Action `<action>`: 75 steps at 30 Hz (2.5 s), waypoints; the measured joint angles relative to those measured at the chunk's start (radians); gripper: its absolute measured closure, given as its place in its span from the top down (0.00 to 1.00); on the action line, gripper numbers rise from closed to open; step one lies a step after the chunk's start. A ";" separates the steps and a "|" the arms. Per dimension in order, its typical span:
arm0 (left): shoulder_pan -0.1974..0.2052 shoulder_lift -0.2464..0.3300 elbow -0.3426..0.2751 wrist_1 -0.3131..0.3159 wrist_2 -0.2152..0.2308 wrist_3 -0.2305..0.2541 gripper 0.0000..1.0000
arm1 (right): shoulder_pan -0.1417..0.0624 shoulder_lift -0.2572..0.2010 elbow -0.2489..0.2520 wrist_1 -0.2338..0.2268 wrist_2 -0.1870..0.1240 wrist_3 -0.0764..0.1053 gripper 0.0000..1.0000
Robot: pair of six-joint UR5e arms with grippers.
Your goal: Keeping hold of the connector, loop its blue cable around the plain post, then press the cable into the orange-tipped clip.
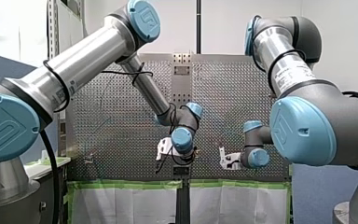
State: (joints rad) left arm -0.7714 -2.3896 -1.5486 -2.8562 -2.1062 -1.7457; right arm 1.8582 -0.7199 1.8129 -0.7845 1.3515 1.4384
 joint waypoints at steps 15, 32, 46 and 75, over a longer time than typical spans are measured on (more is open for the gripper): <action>-0.005 0.022 -0.001 -0.004 -0.006 -0.003 1.00 | 0.015 -0.075 0.091 -0.014 -0.011 0.012 0.00; 0.019 0.017 -0.006 0.004 -0.023 -0.042 1.00 | 0.020 -0.076 0.099 -0.028 -0.121 0.029 0.00; 0.046 -0.057 -0.026 0.085 0.021 -0.091 1.00 | 0.029 -0.076 0.099 -0.040 -0.206 0.056 0.00; 0.125 -0.060 0.007 0.165 0.089 -0.094 1.00 | 0.032 -0.076 0.099 -0.068 -0.213 0.078 0.00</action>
State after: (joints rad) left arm -0.6460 -2.4500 -1.5421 -2.6916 -2.0170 -1.8402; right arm 1.8907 -0.7955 1.9123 -0.8522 1.1389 1.5168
